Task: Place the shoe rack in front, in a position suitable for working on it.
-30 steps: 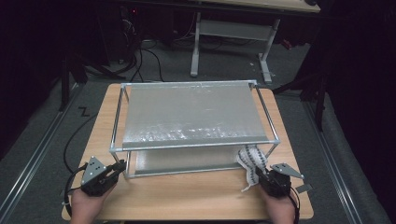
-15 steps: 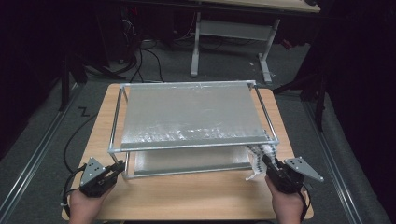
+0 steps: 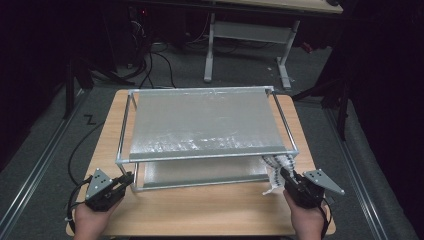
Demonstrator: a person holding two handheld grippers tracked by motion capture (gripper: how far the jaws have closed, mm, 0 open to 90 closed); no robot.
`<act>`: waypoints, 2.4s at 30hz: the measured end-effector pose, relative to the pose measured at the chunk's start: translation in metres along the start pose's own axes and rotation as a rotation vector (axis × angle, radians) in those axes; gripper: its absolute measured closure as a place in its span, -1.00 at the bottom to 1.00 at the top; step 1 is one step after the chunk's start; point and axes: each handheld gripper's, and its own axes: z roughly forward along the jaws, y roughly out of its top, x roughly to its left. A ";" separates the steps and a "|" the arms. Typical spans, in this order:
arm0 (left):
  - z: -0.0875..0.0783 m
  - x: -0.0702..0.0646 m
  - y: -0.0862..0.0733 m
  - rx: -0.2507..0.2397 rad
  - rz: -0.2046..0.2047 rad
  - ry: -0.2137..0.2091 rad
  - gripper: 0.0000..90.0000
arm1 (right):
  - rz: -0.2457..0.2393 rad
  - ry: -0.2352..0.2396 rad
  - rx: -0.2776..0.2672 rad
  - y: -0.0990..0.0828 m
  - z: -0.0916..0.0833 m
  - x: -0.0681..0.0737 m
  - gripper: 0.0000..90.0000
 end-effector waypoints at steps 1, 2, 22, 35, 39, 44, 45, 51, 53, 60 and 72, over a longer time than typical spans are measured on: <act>0.000 0.000 0.000 0.001 0.001 -0.001 0.79 | -0.002 -0.001 0.008 -0.002 0.002 -0.001 0.69; 0.000 0.000 0.001 0.004 0.003 -0.002 0.79 | -0.001 -0.002 0.017 -0.003 0.004 -0.001 0.69; 0.008 0.007 0.005 0.014 -0.002 0.005 0.79 | -0.023 -0.005 0.317 -0.060 0.044 -0.015 0.71; 0.005 0.030 0.004 0.013 -0.046 0.066 0.79 | 0.004 -0.169 0.249 -0.059 -0.006 -0.056 0.71; 0.003 0.037 0.003 0.009 -0.065 0.084 0.79 | 0.013 -0.188 0.215 -0.055 -0.012 -0.059 0.71; 0.002 0.037 0.003 0.013 -0.059 0.088 0.79 | -0.023 -0.159 0.145 -0.039 -0.011 -0.042 0.71; 0.002 0.037 0.003 0.012 -0.059 0.087 0.79 | -0.030 -0.153 0.134 -0.037 -0.011 -0.039 0.71; 0.000 0.036 0.002 0.011 -0.052 0.082 0.79 | -0.068 -0.110 0.027 -0.010 -0.014 -0.012 0.71; -0.001 0.035 0.001 0.008 -0.052 0.081 0.79 | -0.090 -0.090 -0.012 -0.002 -0.019 -0.003 0.71; -0.002 0.034 0.000 0.006 -0.054 0.083 0.79 | -0.136 -0.053 -0.032 0.004 -0.023 0.014 0.71; -0.001 0.033 0.001 0.011 -0.047 0.076 0.79 | -0.214 -0.046 0.058 -0.011 -0.006 0.023 0.71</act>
